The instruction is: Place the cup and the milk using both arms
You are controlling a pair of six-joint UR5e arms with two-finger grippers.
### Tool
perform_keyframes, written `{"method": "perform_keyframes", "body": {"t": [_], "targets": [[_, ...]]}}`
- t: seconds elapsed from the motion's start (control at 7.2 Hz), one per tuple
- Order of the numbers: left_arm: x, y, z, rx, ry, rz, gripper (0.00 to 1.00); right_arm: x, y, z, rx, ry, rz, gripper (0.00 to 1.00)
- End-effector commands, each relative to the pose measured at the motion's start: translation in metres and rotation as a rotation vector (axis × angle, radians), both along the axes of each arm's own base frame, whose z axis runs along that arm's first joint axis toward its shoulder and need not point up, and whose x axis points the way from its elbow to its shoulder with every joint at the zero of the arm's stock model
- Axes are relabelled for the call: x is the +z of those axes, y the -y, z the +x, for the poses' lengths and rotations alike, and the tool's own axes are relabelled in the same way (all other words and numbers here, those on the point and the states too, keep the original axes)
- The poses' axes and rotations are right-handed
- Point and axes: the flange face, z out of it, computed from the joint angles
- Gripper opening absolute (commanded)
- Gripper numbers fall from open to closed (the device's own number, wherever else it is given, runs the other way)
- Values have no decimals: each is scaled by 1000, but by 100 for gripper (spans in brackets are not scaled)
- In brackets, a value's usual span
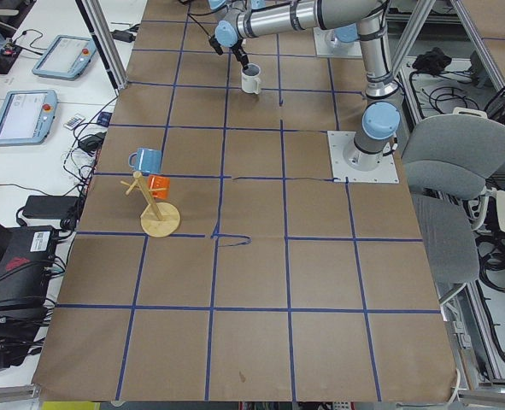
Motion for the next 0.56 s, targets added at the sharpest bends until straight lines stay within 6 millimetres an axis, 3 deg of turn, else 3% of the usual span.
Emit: {"method": "perform_keyframes", "body": {"t": [0.0, 0.28, 0.42], "targets": [[88, 28, 46, -106, -21, -44, 100, -4, -5, 35, -50, 1, 6, 20], [157, 37, 105, -188, 11, -106, 100, -10, -10, 74, -88, 76, 24, 20], [192, 26, 143, -252, 74, -136, 100, -16, -12, 93, -72, 76, 23, 20]]}}
